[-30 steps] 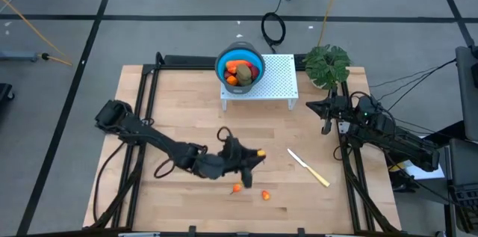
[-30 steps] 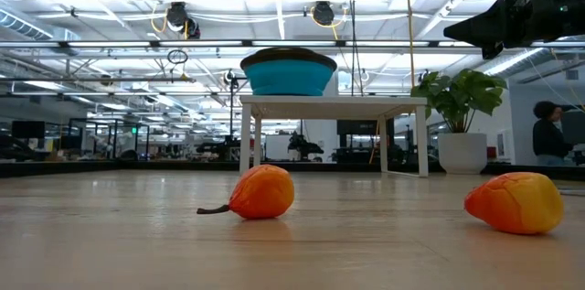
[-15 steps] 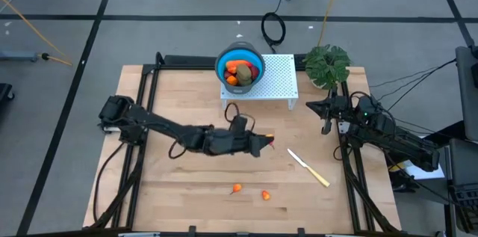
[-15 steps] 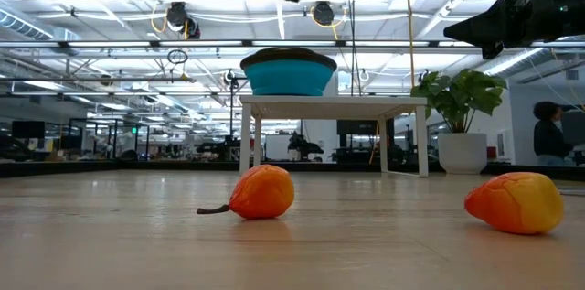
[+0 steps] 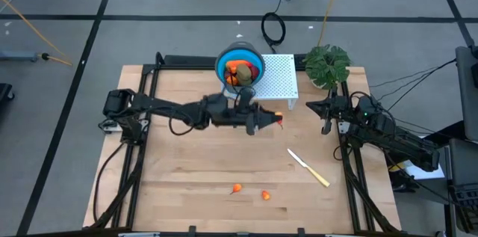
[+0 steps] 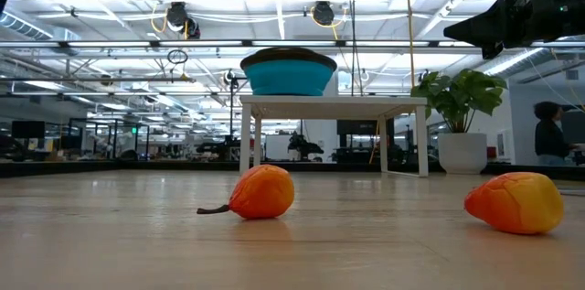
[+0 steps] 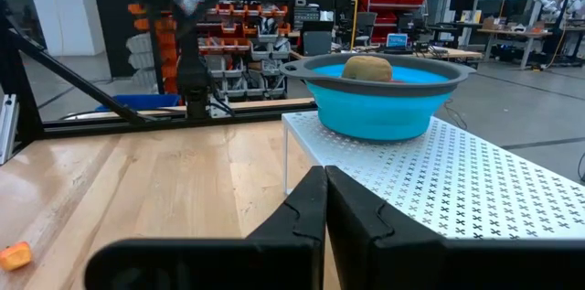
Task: Pick & Place Fruit
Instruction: Put the peach into the blue strainer bowl on the shelf
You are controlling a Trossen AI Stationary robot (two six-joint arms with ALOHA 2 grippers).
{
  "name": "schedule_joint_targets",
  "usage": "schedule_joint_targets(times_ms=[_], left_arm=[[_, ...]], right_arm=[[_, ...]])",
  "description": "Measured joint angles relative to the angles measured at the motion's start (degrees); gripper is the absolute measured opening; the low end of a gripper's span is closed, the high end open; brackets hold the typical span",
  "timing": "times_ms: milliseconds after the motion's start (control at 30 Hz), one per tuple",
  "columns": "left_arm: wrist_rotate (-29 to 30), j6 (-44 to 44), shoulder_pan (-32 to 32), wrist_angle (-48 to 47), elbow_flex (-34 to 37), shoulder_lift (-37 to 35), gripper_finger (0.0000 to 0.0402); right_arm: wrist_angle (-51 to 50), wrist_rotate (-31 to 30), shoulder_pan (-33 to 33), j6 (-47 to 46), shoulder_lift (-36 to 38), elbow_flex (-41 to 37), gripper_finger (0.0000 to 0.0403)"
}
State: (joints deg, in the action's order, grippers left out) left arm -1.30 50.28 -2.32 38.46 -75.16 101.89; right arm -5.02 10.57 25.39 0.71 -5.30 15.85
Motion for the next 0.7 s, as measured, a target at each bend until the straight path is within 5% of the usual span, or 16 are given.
schedule_joint_targets(times_ms=[200,400,700], left_arm=[[-11.94,-8.17,4.87,8.72,0.00,0.00,0.0083],[-17.03,-14.34,9.45,7.38,-0.02,-1.22,0.0083],[-11.81,-28.48,15.53,-19.27,-0.02,-10.74,0.0083]], right_arm=[[0.00,0.00,-0.01,0.39,0.00,0.01,0.0000],[0.00,-0.02,0.02,0.42,-0.02,0.01,0.0000],[0.00,-0.04,0.02,0.44,-0.02,-0.02,0.0000]])
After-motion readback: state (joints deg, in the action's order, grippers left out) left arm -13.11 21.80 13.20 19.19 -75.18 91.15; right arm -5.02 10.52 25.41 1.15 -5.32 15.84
